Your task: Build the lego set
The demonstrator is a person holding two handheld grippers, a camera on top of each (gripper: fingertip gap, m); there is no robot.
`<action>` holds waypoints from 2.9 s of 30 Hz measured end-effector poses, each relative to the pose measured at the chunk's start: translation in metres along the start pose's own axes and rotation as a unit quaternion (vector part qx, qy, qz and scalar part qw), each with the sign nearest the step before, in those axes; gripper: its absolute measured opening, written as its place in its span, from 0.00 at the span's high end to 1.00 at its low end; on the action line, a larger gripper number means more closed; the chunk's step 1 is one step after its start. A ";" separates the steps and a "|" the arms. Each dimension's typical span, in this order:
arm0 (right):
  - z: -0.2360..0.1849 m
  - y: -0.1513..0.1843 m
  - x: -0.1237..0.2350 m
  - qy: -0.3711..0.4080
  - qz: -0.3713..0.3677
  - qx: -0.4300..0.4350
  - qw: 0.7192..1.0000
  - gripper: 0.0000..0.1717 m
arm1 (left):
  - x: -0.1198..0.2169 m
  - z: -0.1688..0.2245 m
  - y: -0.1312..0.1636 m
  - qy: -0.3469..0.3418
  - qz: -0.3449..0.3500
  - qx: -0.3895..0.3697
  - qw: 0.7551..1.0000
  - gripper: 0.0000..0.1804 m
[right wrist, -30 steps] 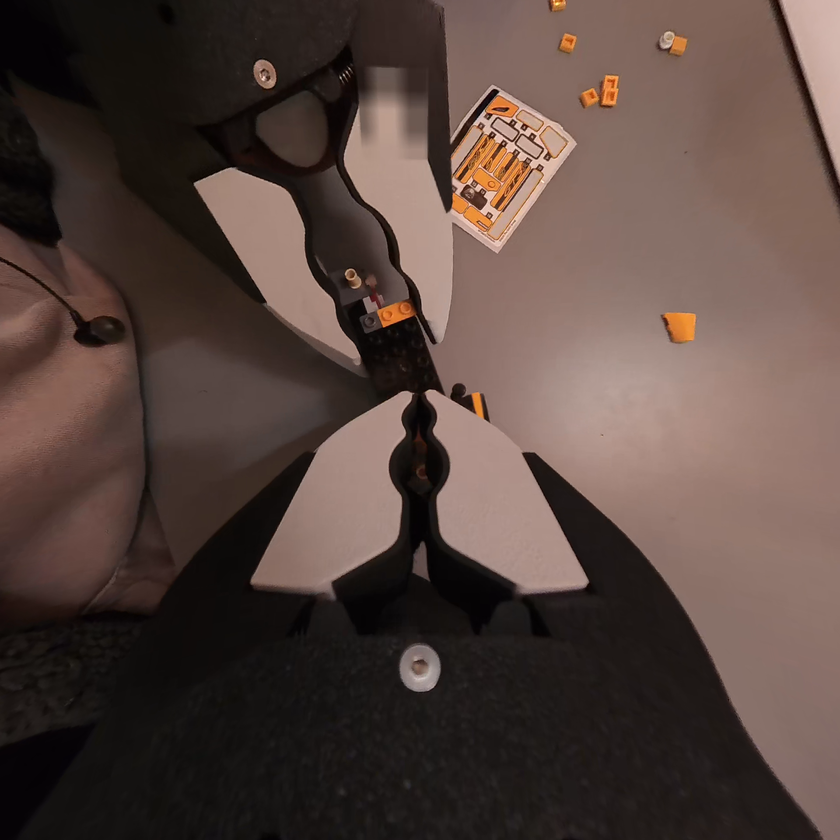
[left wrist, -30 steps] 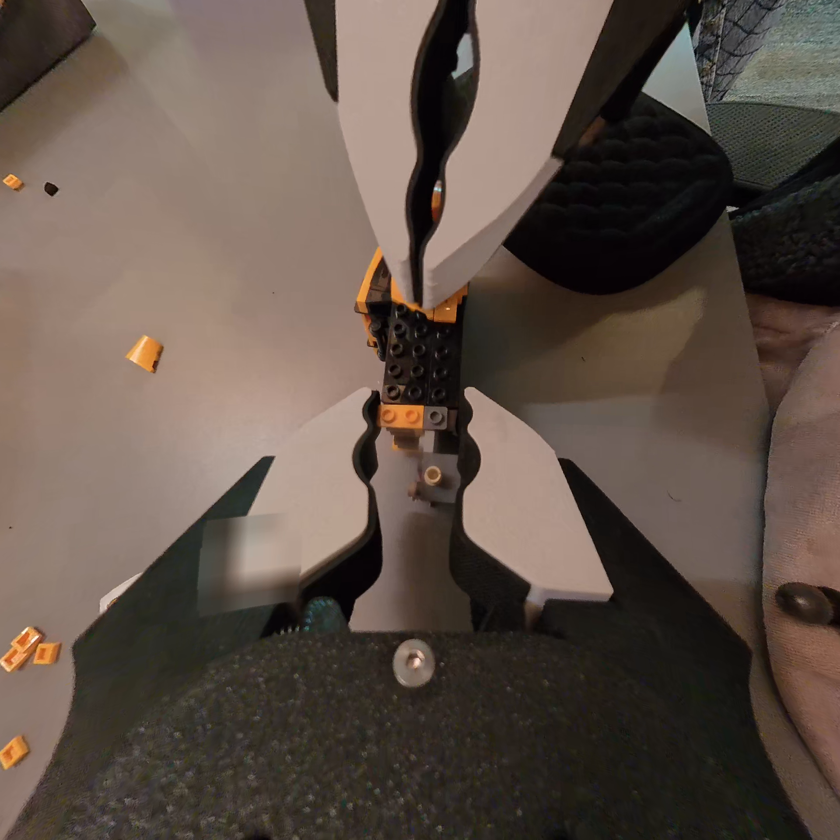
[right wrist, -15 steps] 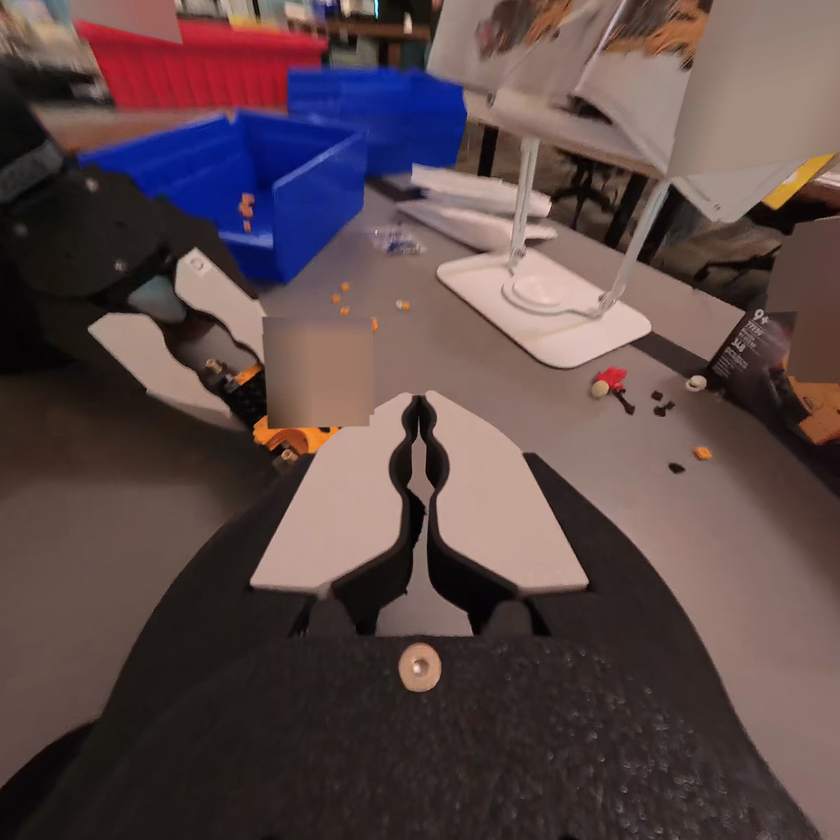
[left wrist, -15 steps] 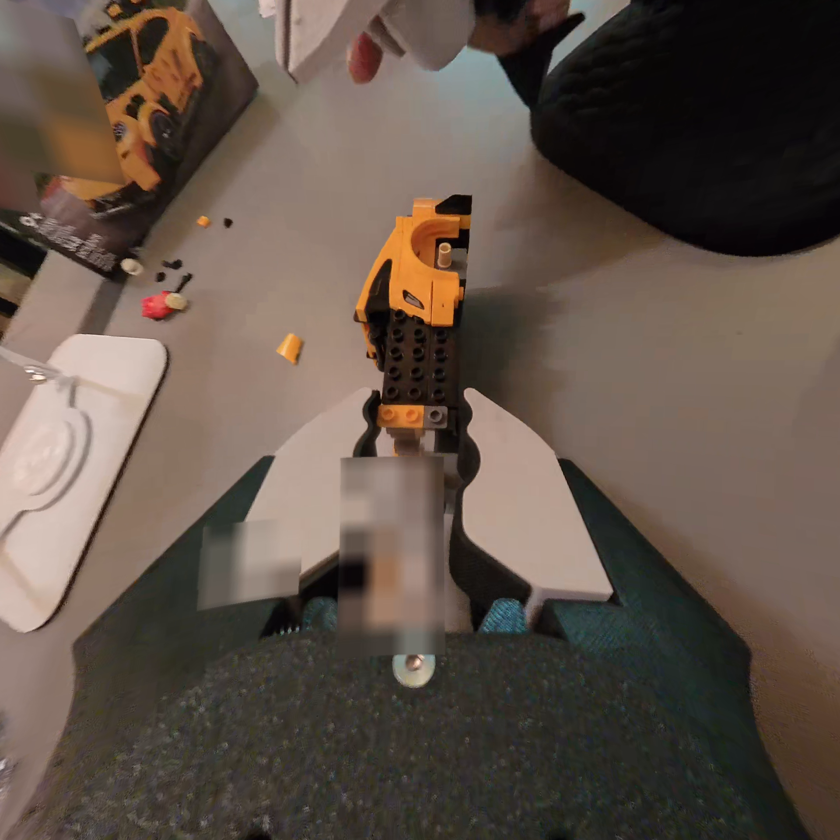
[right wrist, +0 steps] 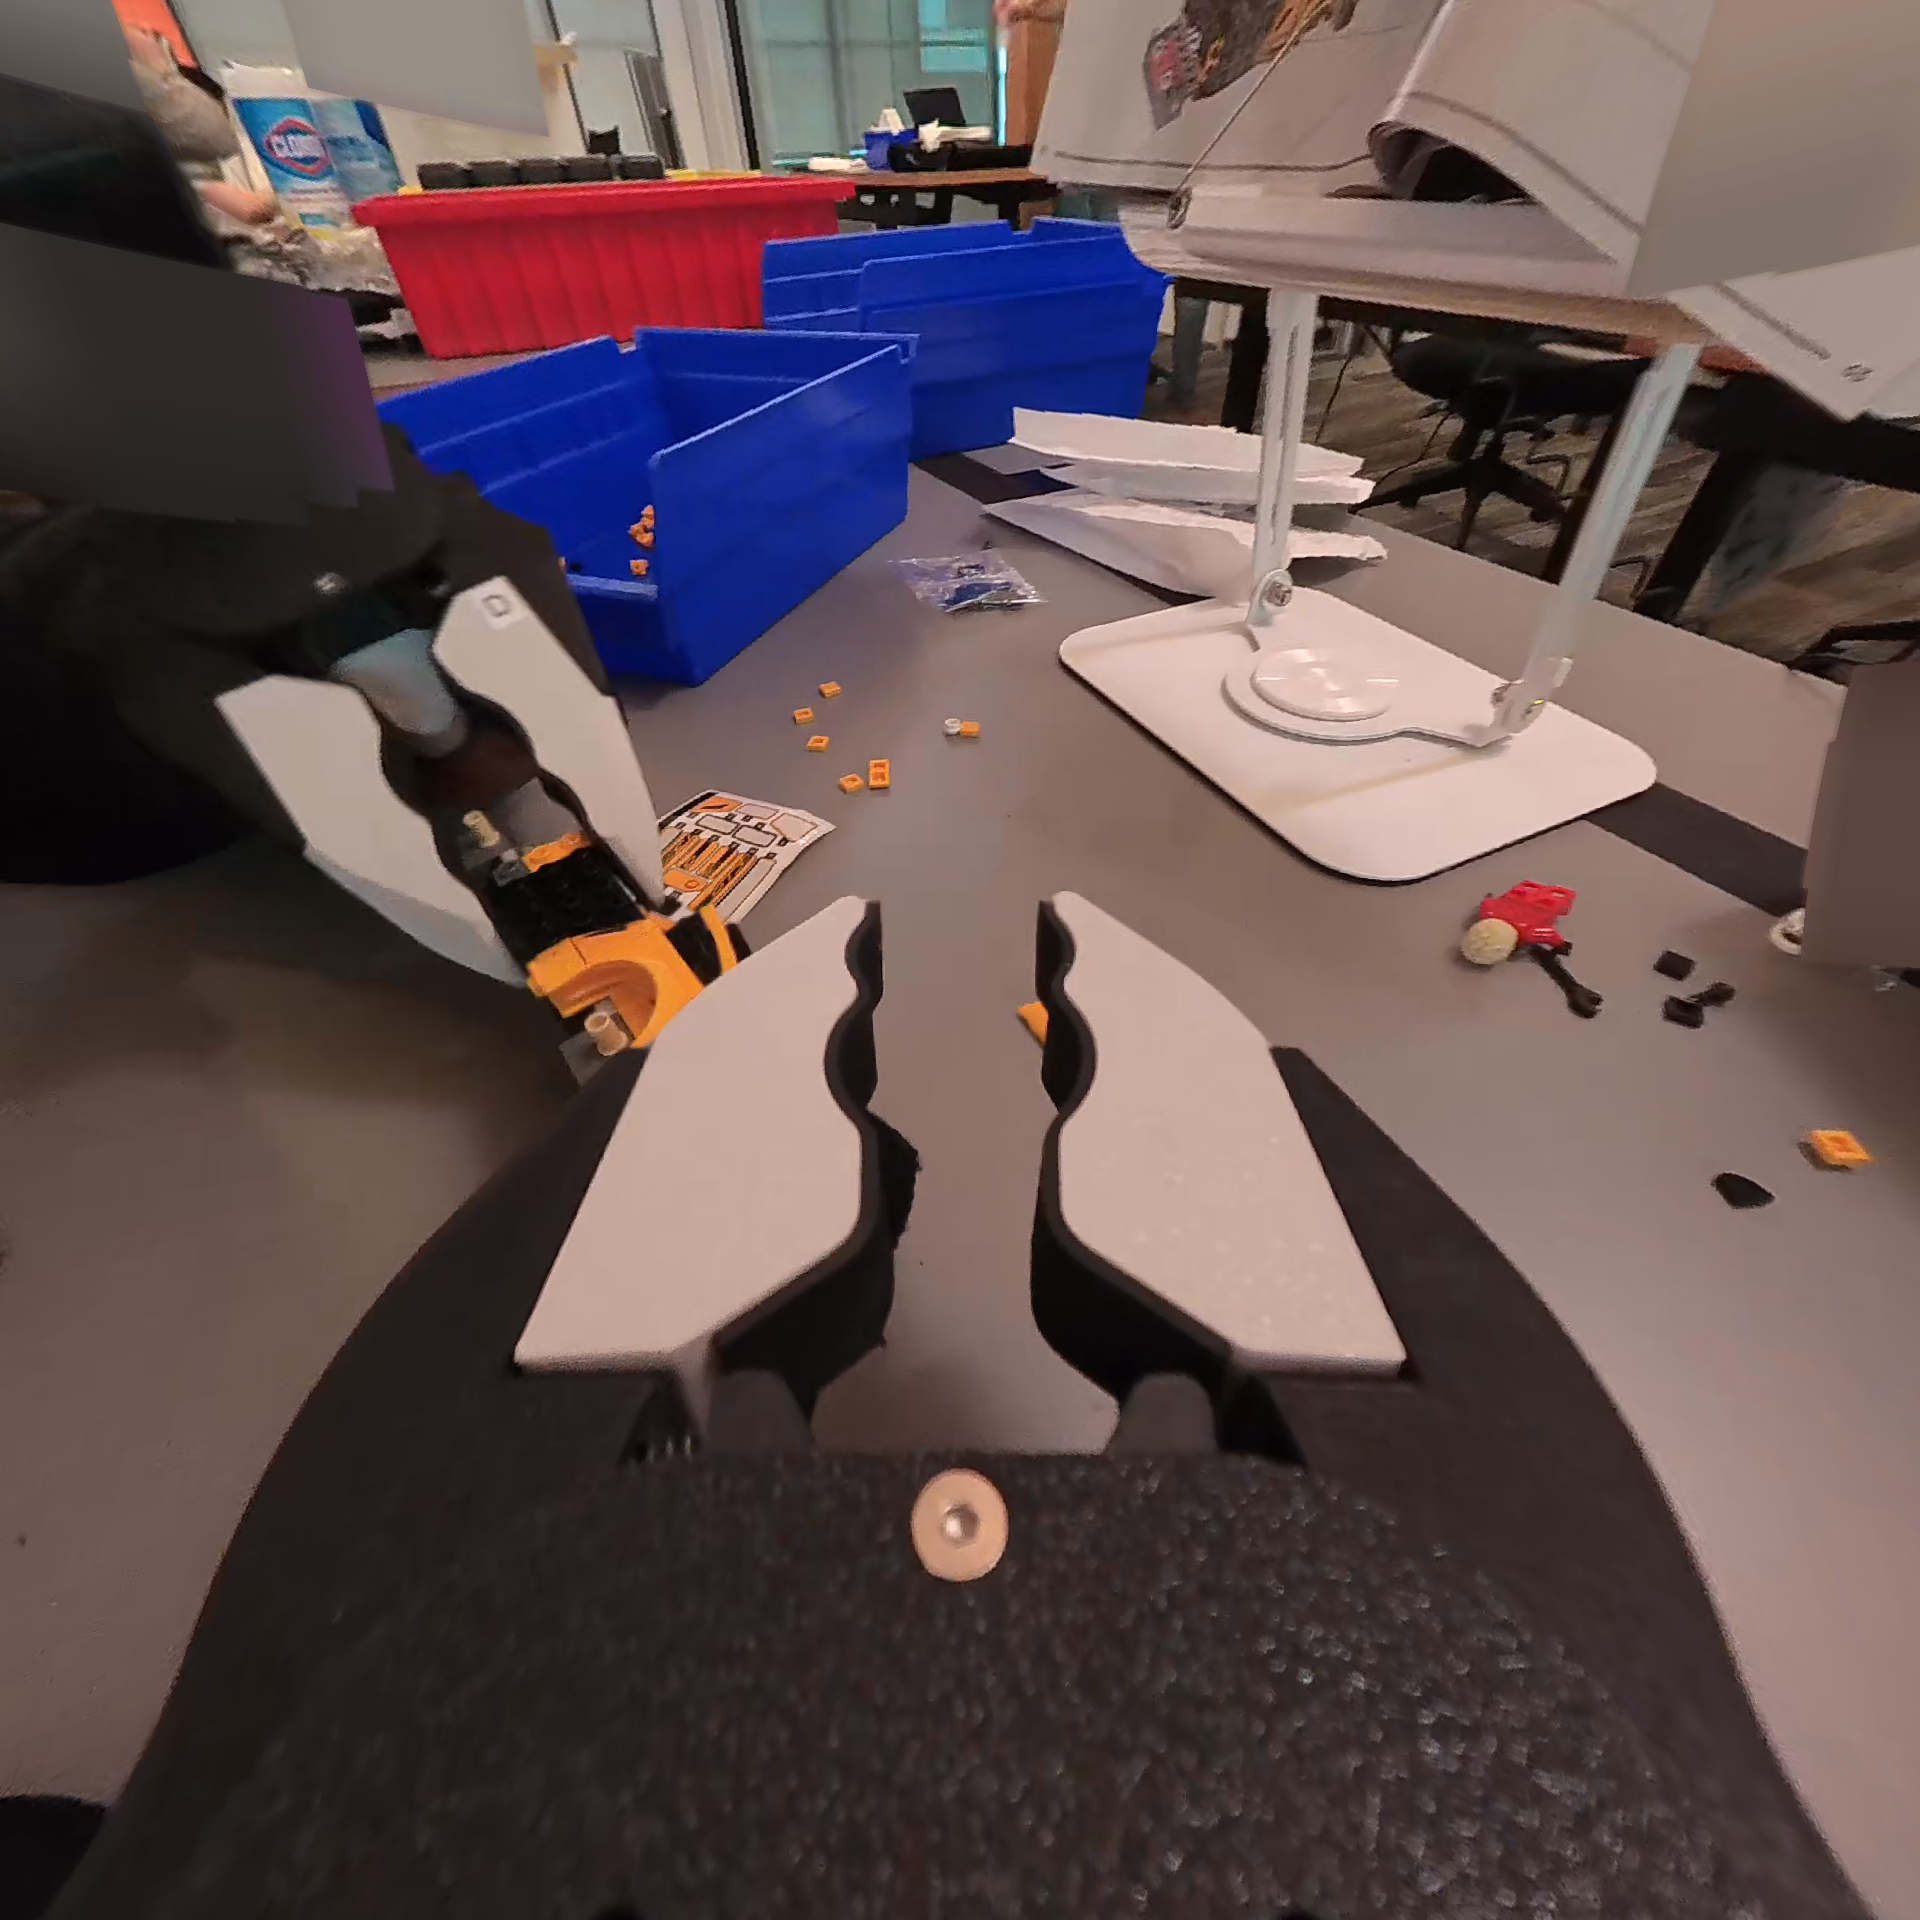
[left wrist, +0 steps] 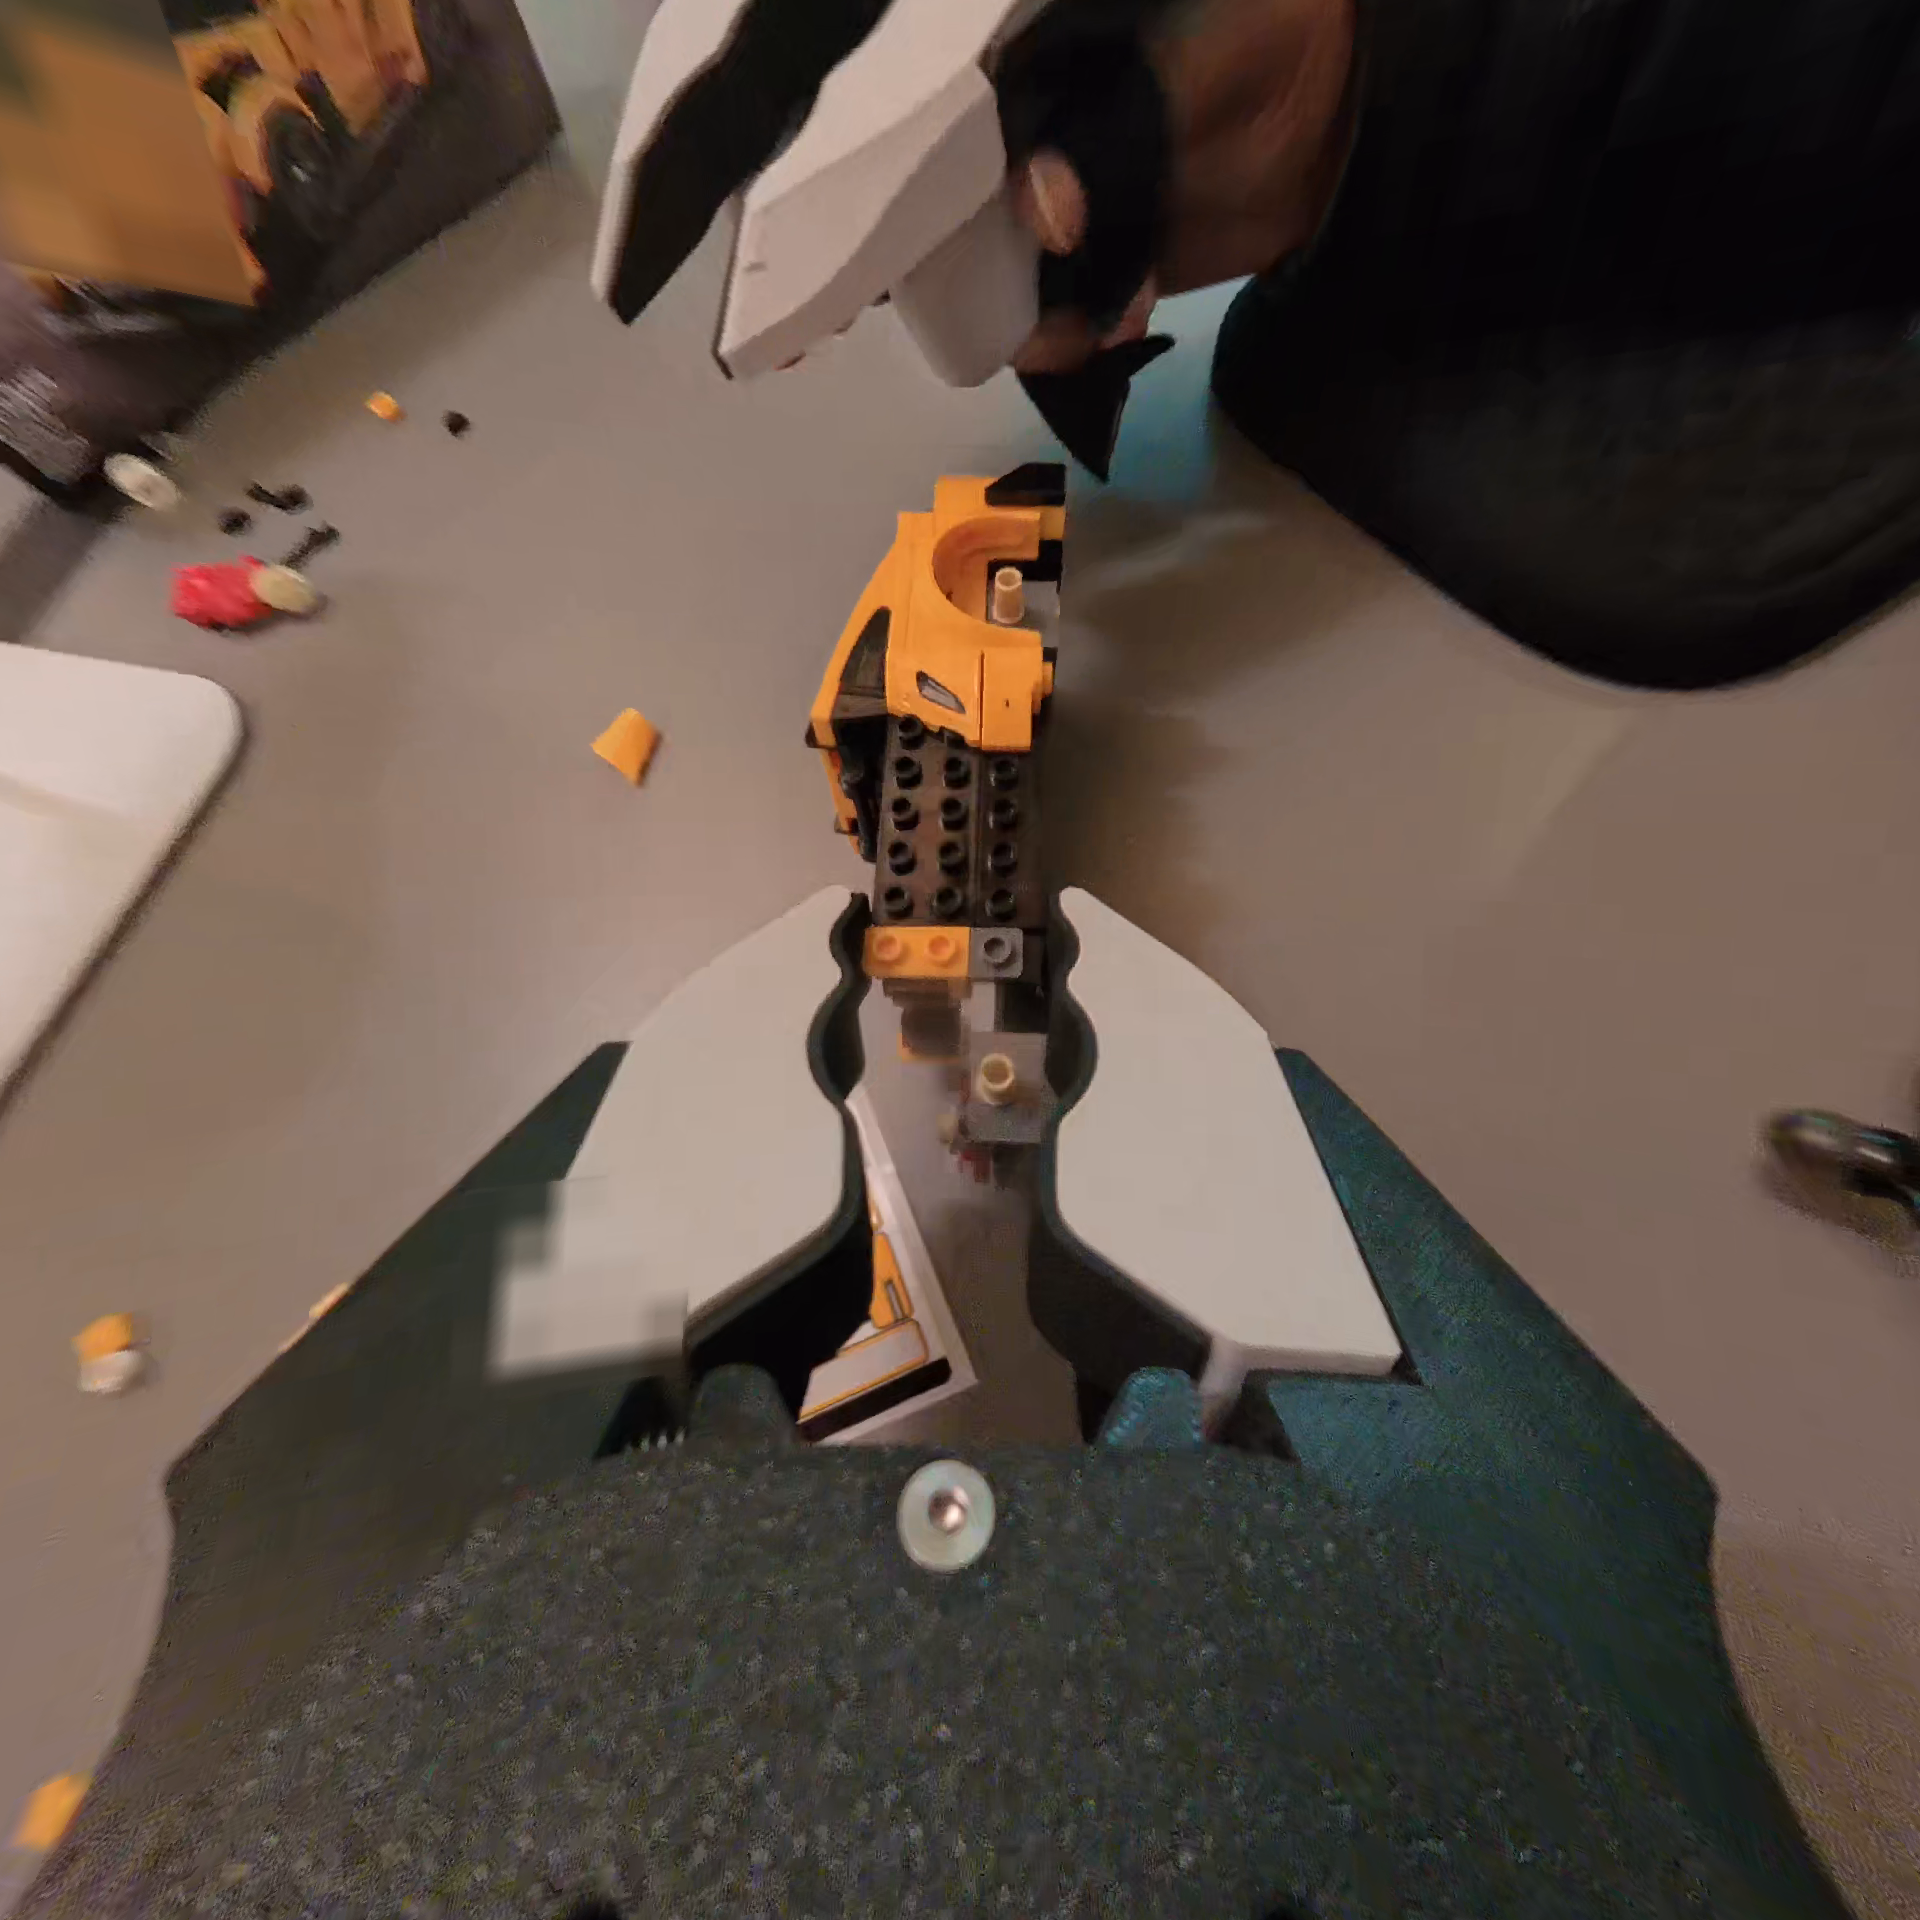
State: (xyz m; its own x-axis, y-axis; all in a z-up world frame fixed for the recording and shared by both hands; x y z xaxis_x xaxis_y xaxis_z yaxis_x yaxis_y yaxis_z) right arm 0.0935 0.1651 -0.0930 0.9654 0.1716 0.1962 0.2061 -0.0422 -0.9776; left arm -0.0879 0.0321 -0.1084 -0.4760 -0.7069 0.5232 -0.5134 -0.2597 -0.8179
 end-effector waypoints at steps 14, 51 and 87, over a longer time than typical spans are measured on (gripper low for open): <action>-0.006 0.002 0.000 -0.015 -0.018 0.013 1.000 0.84 | 0.015 -0.017 0.003 0.063 0.028 0.038 0.997 0.73; 0.058 -0.038 -0.047 0.137 -0.002 0.156 0.978 1.00 | 0.028 -0.099 0.010 -0.038 -0.144 0.125 0.981 0.75; 0.050 -0.020 -0.067 0.061 -0.077 0.152 0.984 1.00 | 0.009 -0.053 0.048 -0.011 -0.217 0.055 0.975 0.61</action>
State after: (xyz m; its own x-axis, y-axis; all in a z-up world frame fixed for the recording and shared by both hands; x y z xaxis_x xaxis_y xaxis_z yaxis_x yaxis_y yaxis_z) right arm 0.0170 0.2041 -0.0907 0.9420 0.0332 0.3339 0.3127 0.2743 -0.9094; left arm -0.1540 0.0480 -0.1301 -0.2148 -0.5284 0.8213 -0.5829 -0.6054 -0.5420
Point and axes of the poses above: each gripper's, where its closed fingertips meet, x back along the fingers, y out of its underside, z = x × y across the jaws, the point moved 9 cm from there along x, back along the fingers, and after that the axes turned 13 degrees about -y, right-handed, at the moved point
